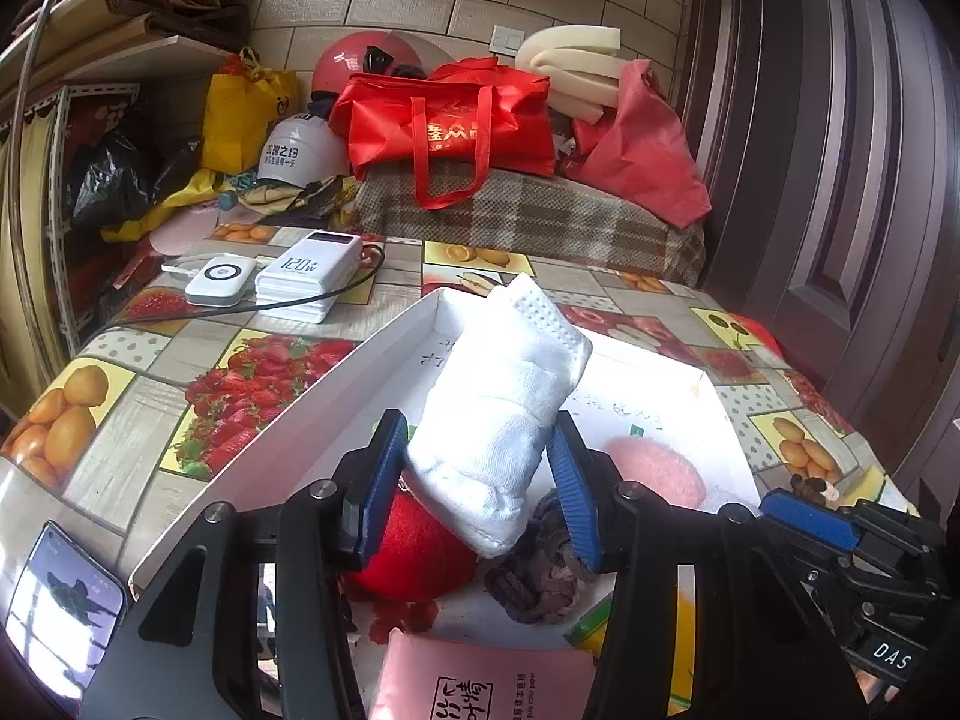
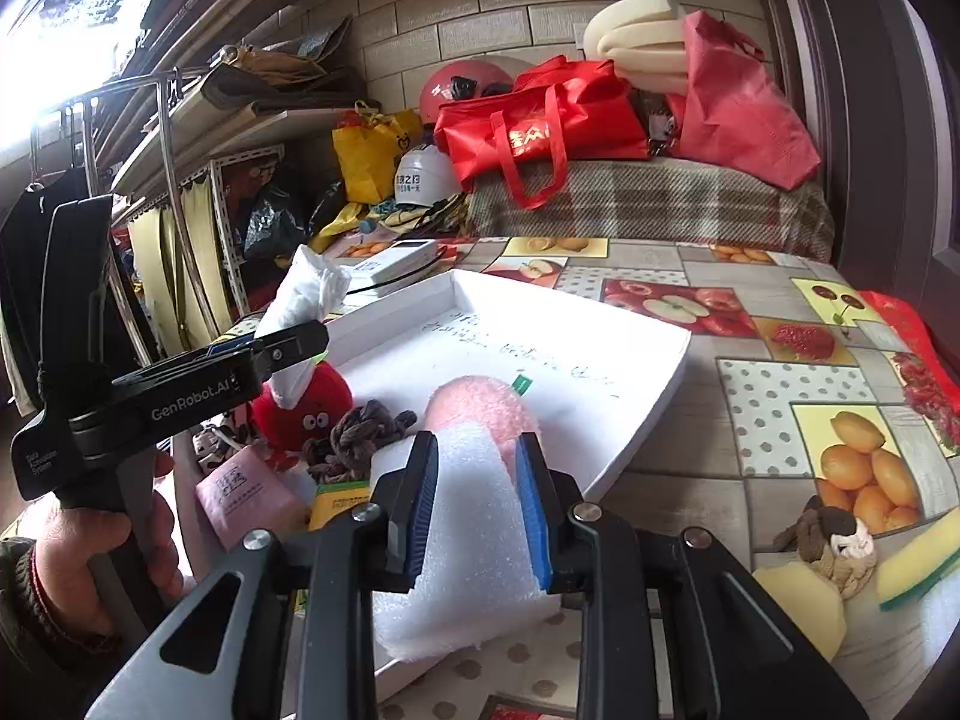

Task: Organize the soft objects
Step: 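Lower and release the towel with the left tool while the right releases the foam block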

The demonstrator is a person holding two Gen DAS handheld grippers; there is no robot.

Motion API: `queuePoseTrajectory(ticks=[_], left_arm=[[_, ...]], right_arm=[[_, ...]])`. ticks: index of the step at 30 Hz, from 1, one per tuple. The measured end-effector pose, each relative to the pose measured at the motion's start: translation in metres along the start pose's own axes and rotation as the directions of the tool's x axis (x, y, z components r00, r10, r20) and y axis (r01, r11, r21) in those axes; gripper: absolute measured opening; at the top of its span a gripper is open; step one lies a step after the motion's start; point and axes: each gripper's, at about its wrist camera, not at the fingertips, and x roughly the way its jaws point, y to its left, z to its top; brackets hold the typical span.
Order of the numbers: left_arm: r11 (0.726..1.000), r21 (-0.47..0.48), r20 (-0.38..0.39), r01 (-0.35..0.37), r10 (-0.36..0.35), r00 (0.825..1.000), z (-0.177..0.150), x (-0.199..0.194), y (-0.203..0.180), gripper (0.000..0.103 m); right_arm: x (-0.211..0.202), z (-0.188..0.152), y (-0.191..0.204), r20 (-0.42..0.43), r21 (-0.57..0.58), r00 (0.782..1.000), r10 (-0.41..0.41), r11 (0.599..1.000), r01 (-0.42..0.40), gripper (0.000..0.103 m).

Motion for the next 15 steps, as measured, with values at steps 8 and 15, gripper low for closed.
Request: queuePoseTrajectory(ticks=[8, 15], left_arm=[[1.0, -0.018, -0.011, -0.01, 0.01, 1.0, 0.0, 0.001, 0.001, 0.069], [0.998, -0.034, 0.033, -0.058, 0.059, 0.998, -0.001, -0.008, 0.004, 0.098]], right_arm=[[-0.02, 0.006, 0.011, 0.005, -0.041, 0.999, 0.043, 0.998, -0.042, 0.026], [-0.021, -0.007, 0.042, -0.153, -0.198, 0.981, 0.115, 0.969, -0.145, 0.026]])
